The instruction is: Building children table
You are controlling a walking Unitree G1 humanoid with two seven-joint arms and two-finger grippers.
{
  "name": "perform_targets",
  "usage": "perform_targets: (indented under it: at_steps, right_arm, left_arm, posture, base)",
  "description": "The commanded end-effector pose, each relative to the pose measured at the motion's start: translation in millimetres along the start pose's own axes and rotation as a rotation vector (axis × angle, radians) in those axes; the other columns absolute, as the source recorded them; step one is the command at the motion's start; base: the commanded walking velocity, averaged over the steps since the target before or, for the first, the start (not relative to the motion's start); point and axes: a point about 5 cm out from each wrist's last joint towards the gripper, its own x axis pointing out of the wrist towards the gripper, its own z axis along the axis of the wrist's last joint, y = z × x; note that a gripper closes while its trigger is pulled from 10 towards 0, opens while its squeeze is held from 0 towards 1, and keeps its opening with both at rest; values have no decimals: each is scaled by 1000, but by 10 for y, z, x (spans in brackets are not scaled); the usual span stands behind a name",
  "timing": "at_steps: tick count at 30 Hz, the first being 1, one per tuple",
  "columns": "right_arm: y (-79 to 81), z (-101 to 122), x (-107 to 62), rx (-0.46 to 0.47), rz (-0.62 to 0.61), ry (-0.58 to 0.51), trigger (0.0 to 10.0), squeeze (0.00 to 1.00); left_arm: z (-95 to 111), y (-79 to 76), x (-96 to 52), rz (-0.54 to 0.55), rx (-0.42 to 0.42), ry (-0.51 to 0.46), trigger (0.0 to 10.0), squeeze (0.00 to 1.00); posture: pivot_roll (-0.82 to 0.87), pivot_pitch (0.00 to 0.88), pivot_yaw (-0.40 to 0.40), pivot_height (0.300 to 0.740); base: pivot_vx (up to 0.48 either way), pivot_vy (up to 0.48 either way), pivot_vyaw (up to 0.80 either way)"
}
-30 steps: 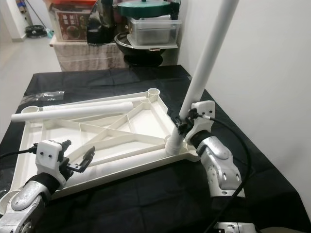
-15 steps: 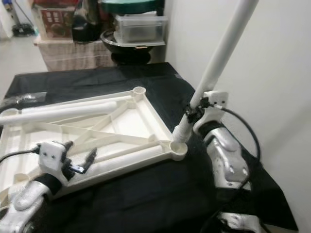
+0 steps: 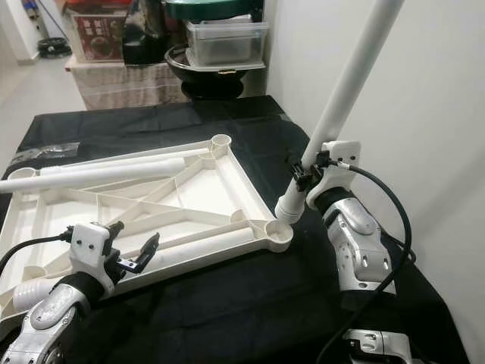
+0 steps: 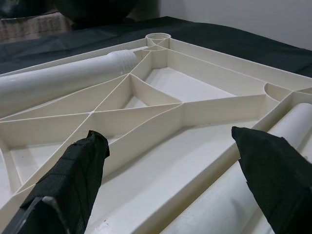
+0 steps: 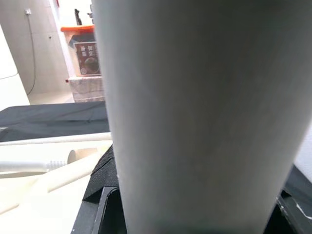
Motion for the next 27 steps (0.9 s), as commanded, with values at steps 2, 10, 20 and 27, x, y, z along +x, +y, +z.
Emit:
perform_targets:
  at_steps: [2,10,20,27]
  right_arm:
    - [56,-5,-22,-27,34,-5,0,0]
    - [29,-55,-66,-87,54,32,0,0]
    - [149,-261,-163,-139,133,118,0,0]
    - [362,-304,-162,-143,219,117,0,0]
  left_arm:
    - [-63,13,-9,3,9,25,10000,0]
    - [-73,35,-15,13,10,26,10000,0]
    - [-75,47,-6,18,11,23,10000,0]
    - [-84,65,-15,23,13,28,10000,0]
  posture:
    - [19,0,-50,740]
    - [18,0,-54,740]
    - [14,0,-50,740]
    - [20,0,-57,740]
  base:
    - [0,0,0]
    - [0,0,0]
    - [0,0,0]
    - [0,0,0]
